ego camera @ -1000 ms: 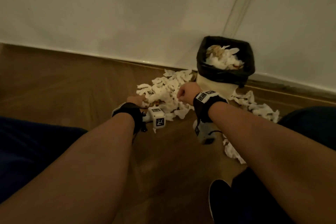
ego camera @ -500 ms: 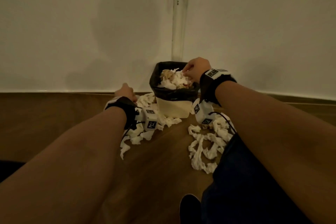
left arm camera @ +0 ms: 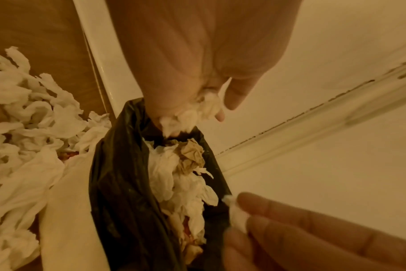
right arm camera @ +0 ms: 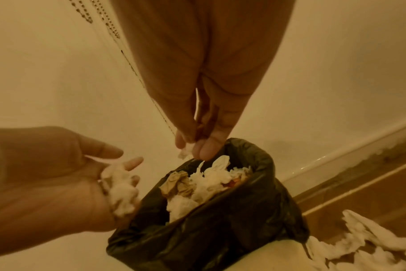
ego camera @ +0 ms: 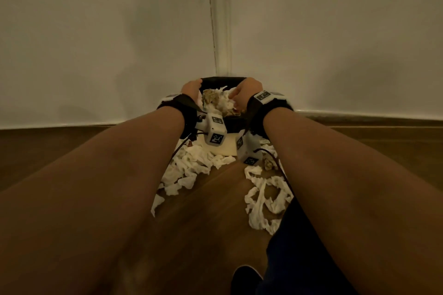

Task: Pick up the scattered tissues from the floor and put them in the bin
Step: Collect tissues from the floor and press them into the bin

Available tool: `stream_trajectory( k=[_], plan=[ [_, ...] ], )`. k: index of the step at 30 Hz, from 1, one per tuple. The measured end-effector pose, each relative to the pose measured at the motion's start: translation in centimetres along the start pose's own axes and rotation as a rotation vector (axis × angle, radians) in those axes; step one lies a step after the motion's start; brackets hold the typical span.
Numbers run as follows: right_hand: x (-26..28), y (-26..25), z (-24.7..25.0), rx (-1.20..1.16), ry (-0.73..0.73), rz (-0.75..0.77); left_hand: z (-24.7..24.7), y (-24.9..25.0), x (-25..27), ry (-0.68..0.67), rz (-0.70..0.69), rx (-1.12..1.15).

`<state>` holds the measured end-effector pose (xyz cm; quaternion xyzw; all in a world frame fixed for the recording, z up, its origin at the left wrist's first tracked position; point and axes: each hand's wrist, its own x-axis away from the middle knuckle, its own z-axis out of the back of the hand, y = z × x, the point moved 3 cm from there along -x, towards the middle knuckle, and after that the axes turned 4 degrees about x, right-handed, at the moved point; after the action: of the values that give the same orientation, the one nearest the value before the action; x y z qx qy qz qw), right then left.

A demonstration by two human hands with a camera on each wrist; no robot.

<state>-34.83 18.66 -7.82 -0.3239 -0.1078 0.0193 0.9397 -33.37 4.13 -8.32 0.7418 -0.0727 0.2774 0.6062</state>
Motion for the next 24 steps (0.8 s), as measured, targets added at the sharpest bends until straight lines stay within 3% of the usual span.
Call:
stream_trajectory(
  k=[5, 11, 14, 19, 24],
  plan=[
    [0.0, -1.1, -1.1, 0.001, -0.066, -0.01, -0.6, -0.9, -1.6, -0.106, 0.088, 0.246],
    [-1.2, -1.6, -1.2, 0.107, -0.012, 0.024, 0.2, -1.5, -1.8, -0.163, 0.103, 0.273],
    [-1.5, -1.8, -1.2, 0.147, 0.004, 0.031, 0.7, -1.5, -1.6, -0.158, 0.002, 0.091],
    [-1.9, -2.2, -1.7, 0.186, 0.083, 0.05, 1.7, -2.1, -2.0, -0.274, -0.054, -0.063],
    [-1.4, -3.9, -2.5, 0.031, 0.269, 0.131, 6.4, -1.1, -3.0, -0.039, -0.356, -0.307]
  ],
)
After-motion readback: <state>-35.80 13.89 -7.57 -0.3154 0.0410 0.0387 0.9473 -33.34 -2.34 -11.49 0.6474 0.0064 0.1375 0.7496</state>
